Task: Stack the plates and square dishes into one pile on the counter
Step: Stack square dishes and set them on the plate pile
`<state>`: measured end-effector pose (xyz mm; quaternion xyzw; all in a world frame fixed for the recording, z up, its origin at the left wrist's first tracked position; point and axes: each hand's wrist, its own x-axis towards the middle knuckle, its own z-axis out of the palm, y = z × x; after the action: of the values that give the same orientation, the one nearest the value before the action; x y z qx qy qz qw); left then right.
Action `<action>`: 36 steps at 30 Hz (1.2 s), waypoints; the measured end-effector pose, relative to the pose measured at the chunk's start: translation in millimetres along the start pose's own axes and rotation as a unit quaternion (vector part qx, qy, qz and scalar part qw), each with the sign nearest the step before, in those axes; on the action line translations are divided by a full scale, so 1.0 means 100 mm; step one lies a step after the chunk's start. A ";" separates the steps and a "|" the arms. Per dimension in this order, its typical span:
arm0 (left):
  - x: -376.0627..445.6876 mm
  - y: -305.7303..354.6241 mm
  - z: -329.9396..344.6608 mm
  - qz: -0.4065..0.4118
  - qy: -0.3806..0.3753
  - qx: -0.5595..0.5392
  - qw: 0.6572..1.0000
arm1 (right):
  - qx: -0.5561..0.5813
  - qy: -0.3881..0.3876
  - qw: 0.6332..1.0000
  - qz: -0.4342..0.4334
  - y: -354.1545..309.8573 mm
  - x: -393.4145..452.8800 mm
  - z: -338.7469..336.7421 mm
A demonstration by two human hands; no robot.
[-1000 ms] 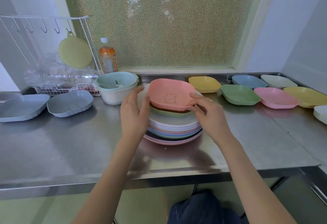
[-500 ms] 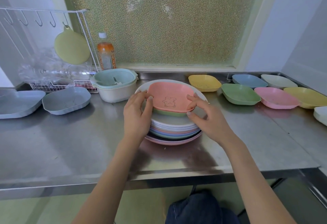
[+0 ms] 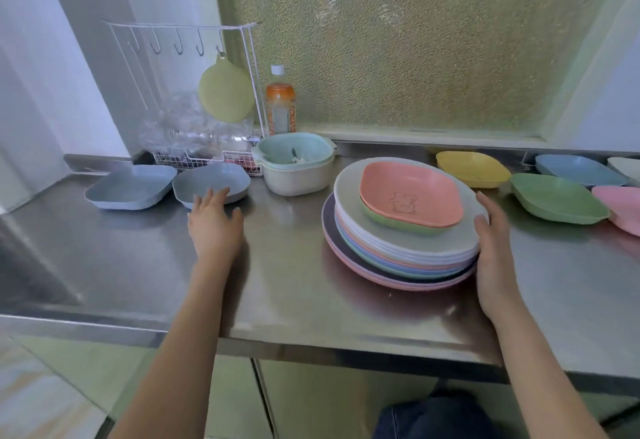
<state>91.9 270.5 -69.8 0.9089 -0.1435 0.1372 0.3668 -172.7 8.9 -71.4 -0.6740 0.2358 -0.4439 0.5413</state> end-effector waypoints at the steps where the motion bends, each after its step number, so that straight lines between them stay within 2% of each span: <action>1: 0.05 -0.03 0.00 -0.002 -0.013 0.029 1.000 | 0.002 0.006 1.000 0.005 0.00 0.01 0.00; 4: 0.13 -0.04 0.02 -0.015 -0.034 0.074 0.997 | -0.012 0.015 1.000 0.014 0.02 0.02 -0.01; 9: 0.11 -0.02 0.09 -0.026 -0.004 0.073 0.997 | -0.031 0.028 0.999 0.024 0.02 -0.02 0.00; 11: 0.08 0.03 0.08 -0.013 0.009 0.047 0.999 | -0.033 0.031 0.999 0.028 0.01 -0.01 0.00; 16: -0.12 0.33 -0.05 0.051 0.103 -0.045 0.992 | -0.036 0.029 0.998 0.033 0.00 -0.03 -0.01; 21: -0.42 0.68 -0.16 0.082 0.112 -0.076 0.987 | -0.034 0.027 0.998 0.042 -0.03 -0.05 -0.01; 26: -0.62 1.08 -0.38 0.146 0.183 -0.152 0.960 | -0.032 0.019 0.999 0.037 -0.04 -0.08 -0.02; 28: -0.70 1.35 -0.39 0.203 0.156 -0.173 0.951 | -0.032 0.017 0.999 0.035 -0.04 -0.09 -0.03; 31: -0.87 1.72 -0.27 0.286 0.075 -0.183 0.938 | -0.030 0.014 0.999 0.034 -0.06 -0.10 -0.02; 36: -1.15 1.97 0.06 0.312 -0.034 -0.144 0.938 | -0.016 0.009 0.999 0.040 -0.06 -0.10 -0.03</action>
<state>-84.2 148.4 9.1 0.7599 -0.4504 0.1919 0.4276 -180.9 17.3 -69.0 -0.6684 0.2743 -0.4246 0.5456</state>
